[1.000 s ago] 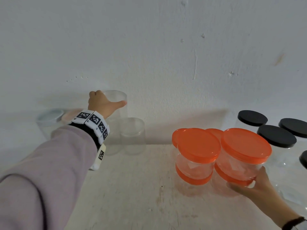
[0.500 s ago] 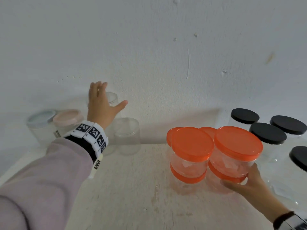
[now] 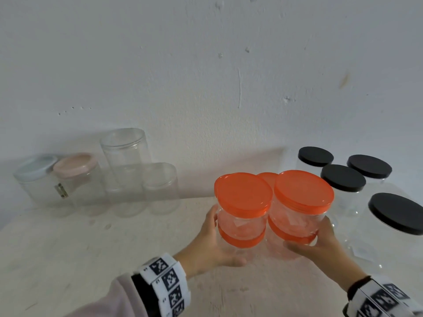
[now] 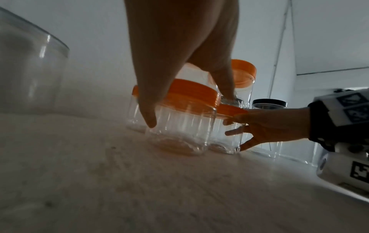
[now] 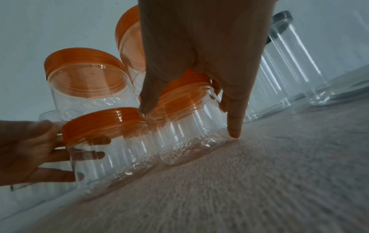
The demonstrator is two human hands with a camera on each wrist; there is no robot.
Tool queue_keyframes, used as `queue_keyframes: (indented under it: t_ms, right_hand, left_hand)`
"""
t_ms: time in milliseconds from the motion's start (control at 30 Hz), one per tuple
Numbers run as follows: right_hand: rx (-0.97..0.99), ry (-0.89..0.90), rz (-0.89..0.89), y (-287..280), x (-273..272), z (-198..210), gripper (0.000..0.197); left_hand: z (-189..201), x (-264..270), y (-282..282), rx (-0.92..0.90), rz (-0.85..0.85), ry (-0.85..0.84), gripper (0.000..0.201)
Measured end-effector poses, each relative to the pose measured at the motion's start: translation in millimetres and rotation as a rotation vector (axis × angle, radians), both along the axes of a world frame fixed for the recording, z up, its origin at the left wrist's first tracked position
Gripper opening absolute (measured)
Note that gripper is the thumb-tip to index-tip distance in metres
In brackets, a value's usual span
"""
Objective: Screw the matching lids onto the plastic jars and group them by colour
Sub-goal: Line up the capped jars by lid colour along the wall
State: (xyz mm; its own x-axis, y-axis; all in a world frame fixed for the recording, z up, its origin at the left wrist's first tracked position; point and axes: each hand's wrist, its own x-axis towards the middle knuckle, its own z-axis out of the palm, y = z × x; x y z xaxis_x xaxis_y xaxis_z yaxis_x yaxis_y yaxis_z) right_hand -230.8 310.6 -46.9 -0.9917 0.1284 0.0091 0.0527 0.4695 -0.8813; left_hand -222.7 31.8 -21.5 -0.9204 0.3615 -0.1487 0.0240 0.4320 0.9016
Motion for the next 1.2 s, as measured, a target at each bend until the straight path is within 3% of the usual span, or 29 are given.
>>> queue_keyframes:
  t_ms: [233,500,667,900,1033,1200]
  right_hand:
    - [0.013,-0.007,0.008,-1.8,3.3,5.6,0.108]
    - [0.022,-0.014,0.003,-2.2,2.6,5.1,0.110]
    - [0.012,-0.024,-0.003,-1.4,0.6,4.2,0.113]
    - [0.002,-0.017,0.010,-2.9,2.9,6.1,0.115]
    - [0.004,-0.025,0.010,-2.2,3.1,6.6,0.115]
    - [0.000,-0.032,0.005,-2.4,2.6,7.6,0.117]
  left_hand:
    - [-8.4,1.8,21.3,0.122,0.221,0.122,0.111]
    - [-7.5,7.4,4.8,0.140,0.230,0.158,0.090]
    - [-7.2,4.4,-22.9,0.121,0.363,0.206,0.101]
    - [2.1,-27.4,-56.3,0.077,0.641,0.282,0.086]
    - [-2.0,-48.0,-52.5,0.059,0.734,0.297,0.085]
    - [-5.2,-71.4,-35.5,0.000,0.788,0.359,0.098]
